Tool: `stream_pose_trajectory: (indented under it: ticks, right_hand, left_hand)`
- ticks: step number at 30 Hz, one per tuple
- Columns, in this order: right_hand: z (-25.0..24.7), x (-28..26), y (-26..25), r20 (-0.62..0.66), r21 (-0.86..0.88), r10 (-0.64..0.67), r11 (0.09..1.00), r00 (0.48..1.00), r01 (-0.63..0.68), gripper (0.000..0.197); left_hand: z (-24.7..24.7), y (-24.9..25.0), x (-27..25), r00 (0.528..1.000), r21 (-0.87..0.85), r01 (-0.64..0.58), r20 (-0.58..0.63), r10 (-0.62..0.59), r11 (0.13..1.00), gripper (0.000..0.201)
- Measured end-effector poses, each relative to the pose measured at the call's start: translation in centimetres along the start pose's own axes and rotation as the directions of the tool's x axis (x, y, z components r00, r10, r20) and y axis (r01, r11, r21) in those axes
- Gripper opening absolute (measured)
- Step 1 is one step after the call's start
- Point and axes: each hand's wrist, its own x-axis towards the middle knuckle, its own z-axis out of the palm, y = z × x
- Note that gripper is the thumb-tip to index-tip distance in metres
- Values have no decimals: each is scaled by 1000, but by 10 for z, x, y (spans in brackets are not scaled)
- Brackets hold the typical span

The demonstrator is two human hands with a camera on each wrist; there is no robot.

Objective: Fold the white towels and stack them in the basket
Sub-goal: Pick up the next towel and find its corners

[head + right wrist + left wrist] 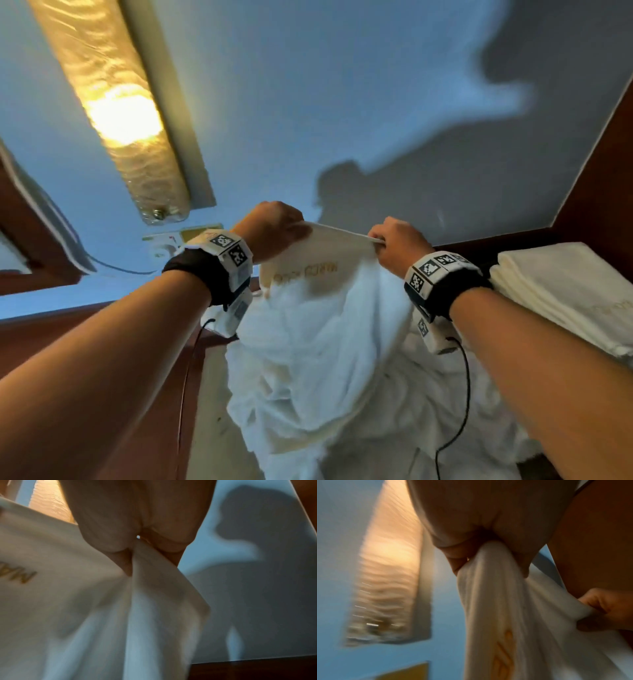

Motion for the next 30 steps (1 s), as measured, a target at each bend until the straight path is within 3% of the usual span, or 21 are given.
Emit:
stream_pose_trajectory:
  ticks: [5, 9, 12, 15, 16, 19, 20, 21, 23, 26, 28, 30]
  right_hand:
    - [4, -15, -86, 27, -85, 35, 996, 999, -32, 18]
    - [6, -34, -156, 0, -84, 45, 995, 999, -44, 13]
    - [-1, -47, -224, -73, -73, -48, 996, 996, 42, 15]
    - [-11, -58, -302, -106, -115, -219, 972, 970, 207, 17]
    - [-13, -63, -327, -109, -118, -271, 959, 956, 259, 16]
    - [-15, -81, -394, -93, -133, -402, 912, 911, 389, 24]
    - [-15, -87, -413, -69, -143, -437, 894, 897, 425, 26]
    - [-13, -93, -429, -39, -152, -466, 877, 884, 455, 27]
    - [-6, -100, -445, -9, -169, -497, 856, 868, 488, 23]
    - [15, -96, -432, -84, 16, -439, 897, 894, 442, 6]
    - [30, -92, -413, -88, 191, -289, 934, 953, 301, 17]
    - [42, -93, -404, -41, 335, -198, 921, 979, 200, 26]
  left_hand:
    - [-95, -88, -97, 982, 27, 108, -159, -103, 994, 39]
    - [-153, -153, -179, 955, 124, 205, -242, -171, 971, 32]
    - [-187, -196, -226, 927, 203, 281, -309, -211, 938, 31]
    - [-213, -217, -267, 900, 235, 355, -347, -263, 905, 19]
    - [-215, -220, -277, 914, 214, 340, -302, -269, 916, 22]
    - [-190, -209, -293, 975, -54, 194, -95, -199, 979, 72]
    - [-174, -207, -293, 984, -177, 145, -76, -161, 973, 76]
    - [-157, -205, -292, 988, -269, 85, -99, -115, 959, 65]
    - [-135, -204, -290, 973, -339, 0, -218, -78, 941, 28]
    - [-139, -211, -295, 939, -443, -30, -320, -127, 896, 39]
    - [-153, -216, -302, 950, -491, 1, -271, -154, 871, 34]
    - [-161, -219, -309, 968, -444, 20, -215, -128, 896, 29]
